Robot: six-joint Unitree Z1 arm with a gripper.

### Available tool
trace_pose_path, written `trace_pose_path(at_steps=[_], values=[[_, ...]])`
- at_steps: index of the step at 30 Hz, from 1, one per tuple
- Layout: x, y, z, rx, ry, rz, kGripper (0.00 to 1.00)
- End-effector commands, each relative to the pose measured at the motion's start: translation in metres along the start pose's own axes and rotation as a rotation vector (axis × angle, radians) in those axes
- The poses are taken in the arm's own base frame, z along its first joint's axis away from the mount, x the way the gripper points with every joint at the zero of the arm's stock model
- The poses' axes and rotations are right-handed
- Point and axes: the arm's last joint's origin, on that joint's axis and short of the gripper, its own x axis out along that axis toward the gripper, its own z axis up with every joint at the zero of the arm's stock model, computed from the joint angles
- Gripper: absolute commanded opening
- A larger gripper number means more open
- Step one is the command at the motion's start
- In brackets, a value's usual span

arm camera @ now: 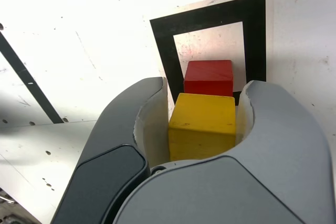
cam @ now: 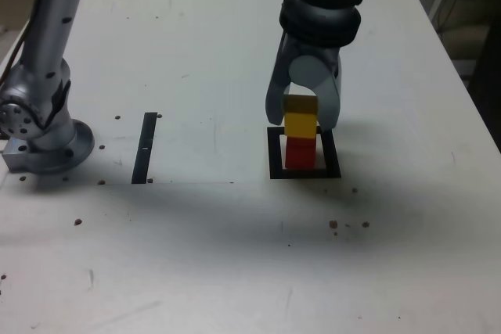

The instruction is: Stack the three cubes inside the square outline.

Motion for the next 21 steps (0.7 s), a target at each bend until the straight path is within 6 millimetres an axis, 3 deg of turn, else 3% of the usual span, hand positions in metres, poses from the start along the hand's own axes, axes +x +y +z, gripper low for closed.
trace_pose_path(at_steps=[1, 15, 17, 21], values=[[0.002, -0.001, 0.003, 0.0, 0.001, -0.001, 0.32], [0.009, -0.001, 0.006, -0.005, -0.001, -0.001, 0.33], [0.011, -0.001, 0.006, -0.007, 0.003, -0.002, 0.41], [0.017, 0.001, 0.005, -0.012, 0.012, -0.006, 0.73]])
